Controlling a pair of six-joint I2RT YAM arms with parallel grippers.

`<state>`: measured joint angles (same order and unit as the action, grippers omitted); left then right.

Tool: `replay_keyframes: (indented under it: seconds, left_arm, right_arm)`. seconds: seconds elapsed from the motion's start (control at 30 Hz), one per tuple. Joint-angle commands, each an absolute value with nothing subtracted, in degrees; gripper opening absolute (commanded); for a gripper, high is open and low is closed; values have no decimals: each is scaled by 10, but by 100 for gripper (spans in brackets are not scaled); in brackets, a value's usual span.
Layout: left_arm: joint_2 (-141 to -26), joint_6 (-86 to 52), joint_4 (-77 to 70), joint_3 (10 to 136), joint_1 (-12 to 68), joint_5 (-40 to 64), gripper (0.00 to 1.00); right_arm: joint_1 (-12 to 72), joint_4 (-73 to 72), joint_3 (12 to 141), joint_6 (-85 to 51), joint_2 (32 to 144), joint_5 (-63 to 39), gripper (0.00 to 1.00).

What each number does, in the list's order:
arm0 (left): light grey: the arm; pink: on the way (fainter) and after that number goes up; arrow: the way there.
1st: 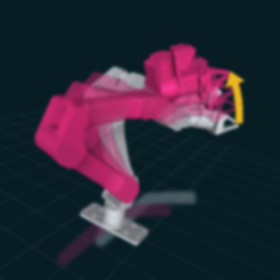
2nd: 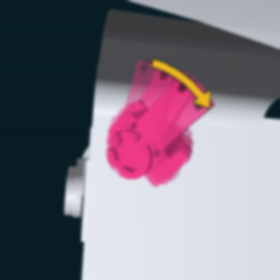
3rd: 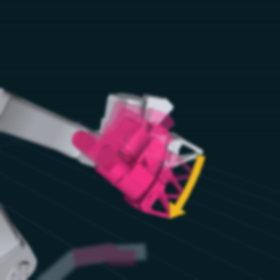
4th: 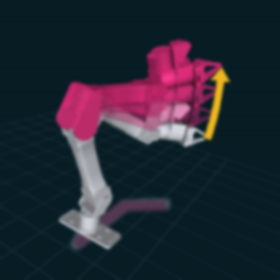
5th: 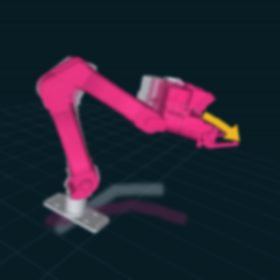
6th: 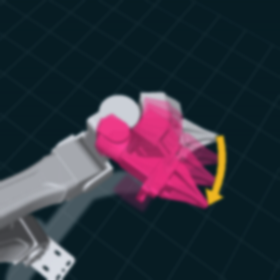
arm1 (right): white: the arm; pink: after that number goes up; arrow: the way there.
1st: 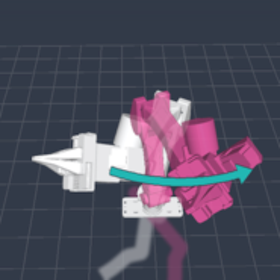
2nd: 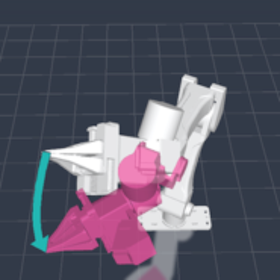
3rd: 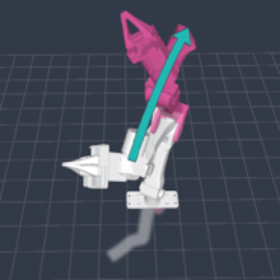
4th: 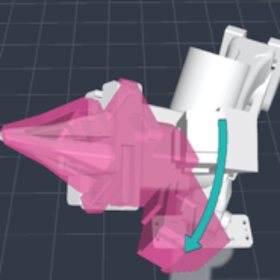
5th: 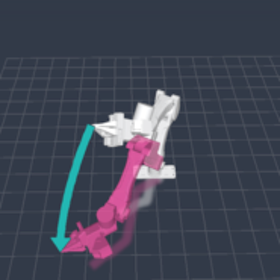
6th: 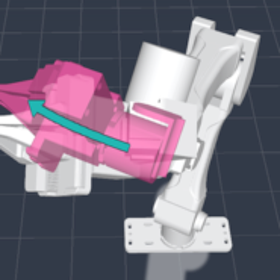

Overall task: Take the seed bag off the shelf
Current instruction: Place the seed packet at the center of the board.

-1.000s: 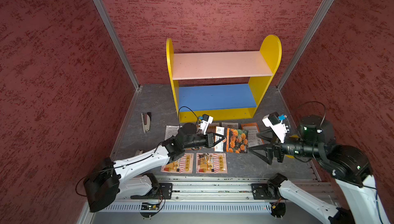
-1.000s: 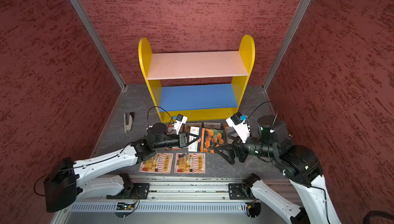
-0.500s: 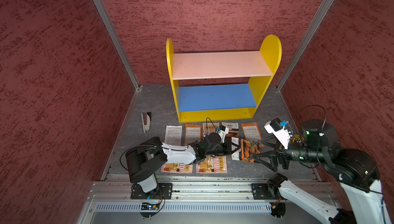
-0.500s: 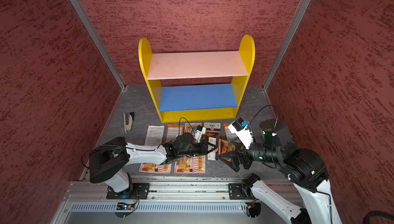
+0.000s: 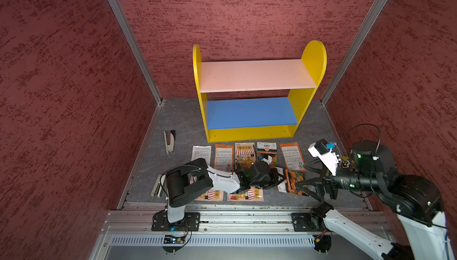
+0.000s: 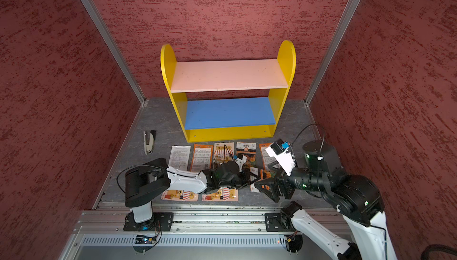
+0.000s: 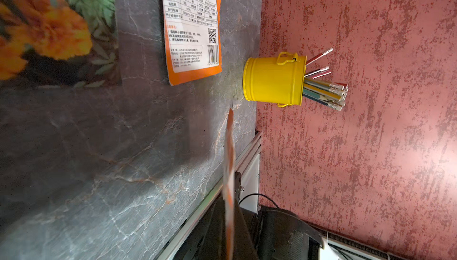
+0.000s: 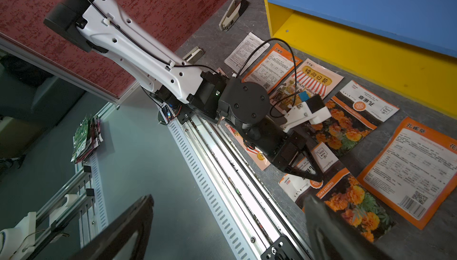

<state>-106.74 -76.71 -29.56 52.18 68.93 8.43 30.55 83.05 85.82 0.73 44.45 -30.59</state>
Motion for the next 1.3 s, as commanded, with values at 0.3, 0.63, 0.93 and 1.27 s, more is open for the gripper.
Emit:
replay_keyframes:
  seconds: [0.3, 0.63, 0.93, 1.27]
  left_arm:
    - [-1104, -826, -209, 542, 722, 18, 9]
    - [-1092, -823, -163, 549, 726, -10, 41]
    - [-1081, -787, -73, 588, 716, -17, 70]
    - [-1023, -741, 31, 611, 707, -42, 100]
  right_arm:
    - [305, 828, 848, 10, 423, -308, 98]
    - [305, 827, 841, 8, 407, -305, 98]
    - [304, 828, 843, 7, 404, -297, 98]
    - [305, 820, 837, 1, 402, -290, 98]
